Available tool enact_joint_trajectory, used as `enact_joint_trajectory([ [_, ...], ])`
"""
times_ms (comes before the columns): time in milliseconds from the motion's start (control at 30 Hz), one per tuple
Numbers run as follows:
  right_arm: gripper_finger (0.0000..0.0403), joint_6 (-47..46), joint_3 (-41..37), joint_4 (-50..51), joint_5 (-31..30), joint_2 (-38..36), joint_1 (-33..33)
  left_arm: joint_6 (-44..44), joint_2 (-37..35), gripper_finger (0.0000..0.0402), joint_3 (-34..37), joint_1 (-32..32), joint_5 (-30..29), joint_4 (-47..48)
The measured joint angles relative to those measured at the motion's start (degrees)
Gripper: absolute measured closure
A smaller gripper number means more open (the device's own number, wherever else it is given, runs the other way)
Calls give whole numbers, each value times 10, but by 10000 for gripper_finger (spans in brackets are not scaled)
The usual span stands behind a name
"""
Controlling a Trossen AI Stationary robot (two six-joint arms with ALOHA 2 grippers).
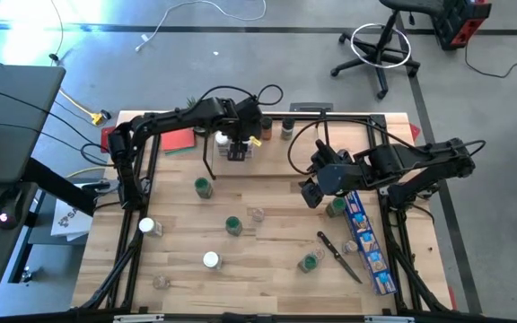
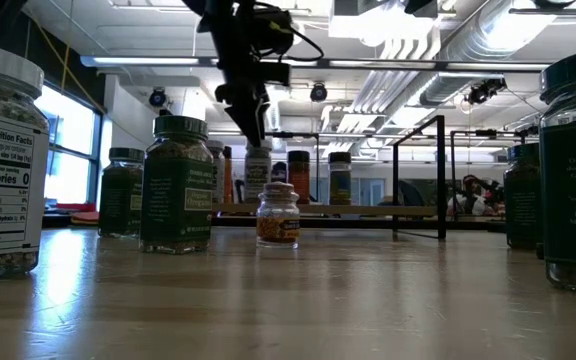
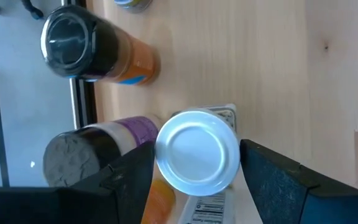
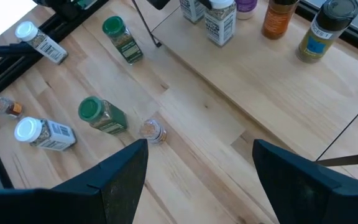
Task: Shelf spices
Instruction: Put the white seasoning bottle on the shelf aligned with the black seasoning bottle
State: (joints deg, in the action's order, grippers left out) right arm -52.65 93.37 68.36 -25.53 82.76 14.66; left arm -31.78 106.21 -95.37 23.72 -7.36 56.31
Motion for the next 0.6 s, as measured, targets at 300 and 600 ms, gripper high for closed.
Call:
enact_joint_trajectory([
  [300, 119, -10, 0, 0, -2, 0, 0, 0, 0, 190, 0, 9, -5, 0],
  [600, 119, -13, 0, 0, -12, 0, 0, 34, 0, 206, 0, 9, -4, 10],
])
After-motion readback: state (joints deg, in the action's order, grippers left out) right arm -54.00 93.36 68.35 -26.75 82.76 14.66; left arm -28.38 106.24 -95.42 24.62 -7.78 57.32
